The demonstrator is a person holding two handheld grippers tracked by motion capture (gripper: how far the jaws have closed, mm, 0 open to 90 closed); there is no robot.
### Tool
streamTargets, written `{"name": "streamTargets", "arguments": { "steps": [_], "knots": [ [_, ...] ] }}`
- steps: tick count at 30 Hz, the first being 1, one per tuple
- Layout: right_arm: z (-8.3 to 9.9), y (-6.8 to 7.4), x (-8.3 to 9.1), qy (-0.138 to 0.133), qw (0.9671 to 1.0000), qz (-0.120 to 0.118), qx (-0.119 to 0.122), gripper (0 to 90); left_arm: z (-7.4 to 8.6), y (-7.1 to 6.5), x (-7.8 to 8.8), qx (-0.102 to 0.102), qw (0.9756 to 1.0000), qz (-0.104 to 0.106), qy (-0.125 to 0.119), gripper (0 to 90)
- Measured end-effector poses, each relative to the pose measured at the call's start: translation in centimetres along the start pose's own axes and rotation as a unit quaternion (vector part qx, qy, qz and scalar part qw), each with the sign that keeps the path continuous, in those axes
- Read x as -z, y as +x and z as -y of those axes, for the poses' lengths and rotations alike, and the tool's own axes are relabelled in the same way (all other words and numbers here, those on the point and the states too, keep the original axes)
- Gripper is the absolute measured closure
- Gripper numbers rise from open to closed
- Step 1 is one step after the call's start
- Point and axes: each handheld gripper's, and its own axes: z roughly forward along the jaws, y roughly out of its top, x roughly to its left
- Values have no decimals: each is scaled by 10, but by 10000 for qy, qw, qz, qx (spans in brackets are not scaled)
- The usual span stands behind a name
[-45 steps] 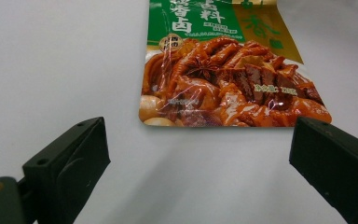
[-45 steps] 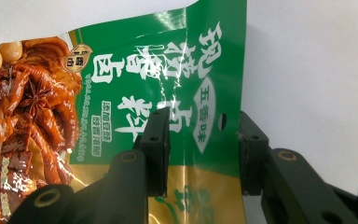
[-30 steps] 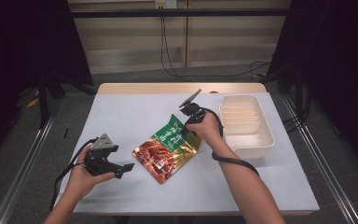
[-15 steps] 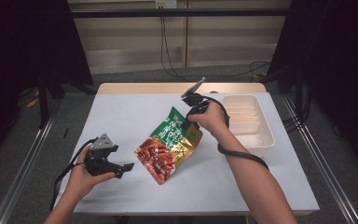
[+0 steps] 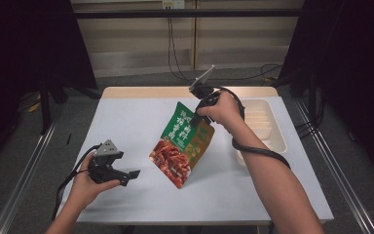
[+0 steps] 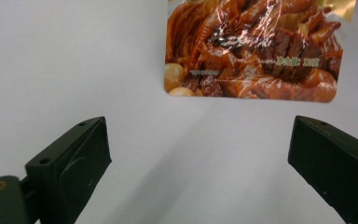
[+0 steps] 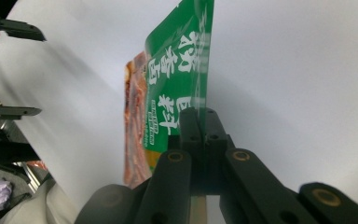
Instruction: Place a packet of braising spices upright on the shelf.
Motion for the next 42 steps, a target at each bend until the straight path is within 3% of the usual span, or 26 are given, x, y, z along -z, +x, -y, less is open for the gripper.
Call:
{"name": "streamTargets", "arguments": {
  "steps": [11,13,15,16,19,20,24,34,42],
  "knots": [
    [-13,19,38,229,9988,270,340,900,0,-1,0,44,10000,-36,81,52],
    [-15,24,52,283,9980,363,430,900,0,-1,0,45,10000,-37,65,52],
    [-15,24,55,291,9976,406,487,900,0,-1,0,62,10000,-32,45,52],
    [-15,25,62,362,9964,559,529,900,0,-1,0,68,10000,-42,1,52],
    [-14,24,67,399,9955,608,610,900,0,-1,0,106,9999,-24,-23,52],
    [-12,22,73,433,9943,733,644,900,0,-1,0,82,10000,-42,2,52],
    [-11,19,82,460,9938,782,640,900,-1,0,1,20,9999,-35,112,52],
    [-6,18,99,520,9938,686,699,900,-1,-1,1,25,9999,-28,99,52],
    [-4,16,112,564,9912,851,844,900,-1,-1,0,42,9999,-10,116,52]
  ]
}}
